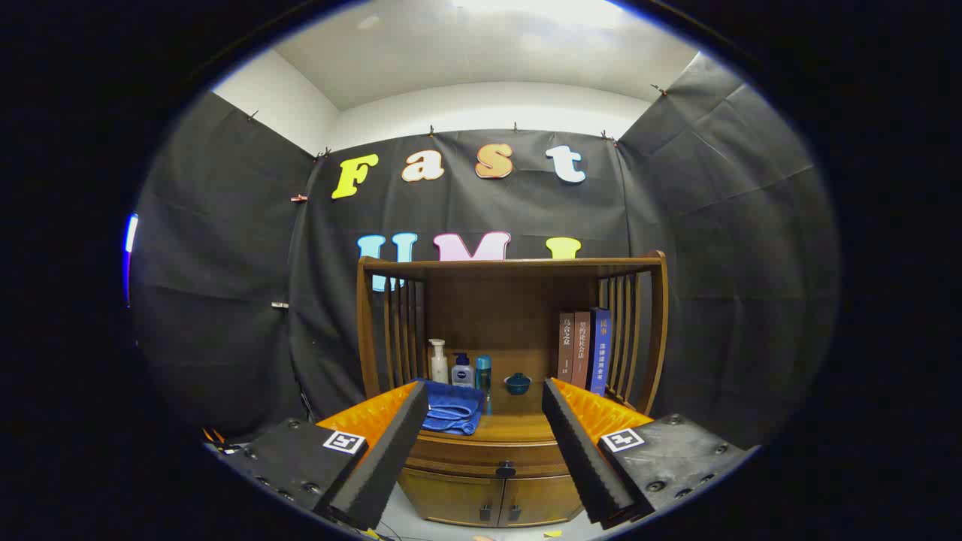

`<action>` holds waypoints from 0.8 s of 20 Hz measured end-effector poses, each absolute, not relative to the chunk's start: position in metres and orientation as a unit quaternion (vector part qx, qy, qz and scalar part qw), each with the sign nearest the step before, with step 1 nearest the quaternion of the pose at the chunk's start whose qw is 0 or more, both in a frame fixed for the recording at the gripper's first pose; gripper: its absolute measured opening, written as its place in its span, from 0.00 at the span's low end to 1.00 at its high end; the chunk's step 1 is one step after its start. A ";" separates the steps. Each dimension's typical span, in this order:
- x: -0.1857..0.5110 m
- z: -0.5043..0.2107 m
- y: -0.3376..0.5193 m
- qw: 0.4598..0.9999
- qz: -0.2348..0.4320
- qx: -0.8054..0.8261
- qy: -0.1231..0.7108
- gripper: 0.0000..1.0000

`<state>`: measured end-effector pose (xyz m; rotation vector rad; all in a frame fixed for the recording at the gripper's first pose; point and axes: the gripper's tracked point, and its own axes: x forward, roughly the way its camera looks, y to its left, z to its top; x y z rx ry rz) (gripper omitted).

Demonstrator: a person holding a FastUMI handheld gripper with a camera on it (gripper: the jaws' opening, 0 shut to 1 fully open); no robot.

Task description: Pull open the drawer, take out the items inside it, and place them on the countertop above the cabinet.

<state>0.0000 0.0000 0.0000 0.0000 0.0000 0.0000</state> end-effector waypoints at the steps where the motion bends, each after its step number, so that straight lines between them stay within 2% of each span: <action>1: 0.000 0.000 0.001 1.000 0.001 -0.001 -0.001 0.98; 16: 0.000 -0.006 0.002 1.000 -0.005 -0.012 0.019 0.98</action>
